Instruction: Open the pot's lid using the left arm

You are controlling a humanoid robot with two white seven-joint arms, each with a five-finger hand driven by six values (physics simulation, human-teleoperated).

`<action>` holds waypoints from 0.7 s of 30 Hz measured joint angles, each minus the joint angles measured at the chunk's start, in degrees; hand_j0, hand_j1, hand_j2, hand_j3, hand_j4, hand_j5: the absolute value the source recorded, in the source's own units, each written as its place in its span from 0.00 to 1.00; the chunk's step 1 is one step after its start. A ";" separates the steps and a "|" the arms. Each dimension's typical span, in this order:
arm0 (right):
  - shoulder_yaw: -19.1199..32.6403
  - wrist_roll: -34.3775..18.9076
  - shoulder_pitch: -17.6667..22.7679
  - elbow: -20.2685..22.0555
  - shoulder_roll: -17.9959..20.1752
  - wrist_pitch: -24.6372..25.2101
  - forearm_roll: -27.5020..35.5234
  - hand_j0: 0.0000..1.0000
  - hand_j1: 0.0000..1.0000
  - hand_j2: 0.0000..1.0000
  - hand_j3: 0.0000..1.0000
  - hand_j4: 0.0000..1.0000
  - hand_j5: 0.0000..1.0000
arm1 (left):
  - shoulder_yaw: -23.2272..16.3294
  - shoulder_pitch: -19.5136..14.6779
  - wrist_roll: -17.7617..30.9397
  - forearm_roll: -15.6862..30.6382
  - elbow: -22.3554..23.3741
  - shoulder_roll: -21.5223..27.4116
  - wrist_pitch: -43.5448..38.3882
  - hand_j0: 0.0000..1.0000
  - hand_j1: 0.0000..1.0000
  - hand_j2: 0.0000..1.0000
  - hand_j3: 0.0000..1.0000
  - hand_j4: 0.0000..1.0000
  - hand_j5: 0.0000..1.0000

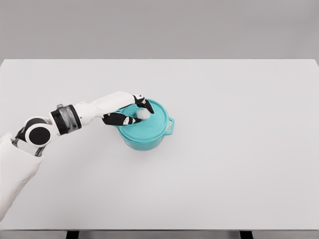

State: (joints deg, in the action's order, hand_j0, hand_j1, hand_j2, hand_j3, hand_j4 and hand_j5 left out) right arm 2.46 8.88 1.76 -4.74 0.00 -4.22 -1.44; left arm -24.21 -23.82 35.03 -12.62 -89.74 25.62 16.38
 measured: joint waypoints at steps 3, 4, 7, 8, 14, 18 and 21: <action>0.00 0.00 0.00 0.00 0.00 0.00 -0.01 1.00 1.00 1.00 1.00 1.00 1.00 | 0.18 0.00 0.00 0.15 -0.21 0.17 0.00 0.55 0.55 0.55 0.55 0.55 0.55; 0.00 0.00 0.00 0.00 0.00 0.00 -0.01 1.00 1.00 1.00 1.00 1.00 1.00 | 0.23 0.00 0.00 0.23 -0.28 0.23 0.00 0.55 0.55 0.55 0.55 0.55 0.55; 0.00 0.00 0.00 0.00 0.00 0.00 0.00 1.00 1.00 1.00 1.00 1.00 1.00 | 0.32 -0.09 0.00 0.46 -0.42 0.35 0.02 0.54 0.54 0.54 0.54 0.54 0.54; 0.00 0.00 0.00 0.00 0.00 0.00 0.00 1.00 1.00 1.00 1.00 1.00 1.00 | 0.35 0.00 0.00 0.50 -0.56 0.38 0.02 0.54 0.54 0.54 0.54 0.54 0.54; 0.00 0.00 0.00 0.00 0.00 0.00 0.00 1.00 1.00 1.00 1.00 1.00 1.00 | 0.44 -0.35 0.00 0.81 -1.28 0.56 0.03 0.54 0.54 0.54 0.54 0.54 0.54; 0.00 0.00 0.00 0.00 0.00 0.00 0.00 1.00 1.00 1.00 1.00 1.00 1.00 | 0.61 -0.35 0.00 0.86 -1.88 0.66 0.03 0.54 0.54 0.54 0.54 0.54 0.54; 0.00 0.00 0.00 0.00 0.00 0.00 0.00 1.00 1.00 1.00 1.00 1.00 1.00 | 1.04 -0.26 0.00 0.88 -2.06 0.85 0.03 0.54 0.54 0.54 0.54 0.54 0.54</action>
State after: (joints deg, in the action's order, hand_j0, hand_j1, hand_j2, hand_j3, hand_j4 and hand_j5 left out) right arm 2.46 8.88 1.76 -4.74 0.00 -4.22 -1.43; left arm -23.17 -24.08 35.03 -11.74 -91.80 26.46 16.42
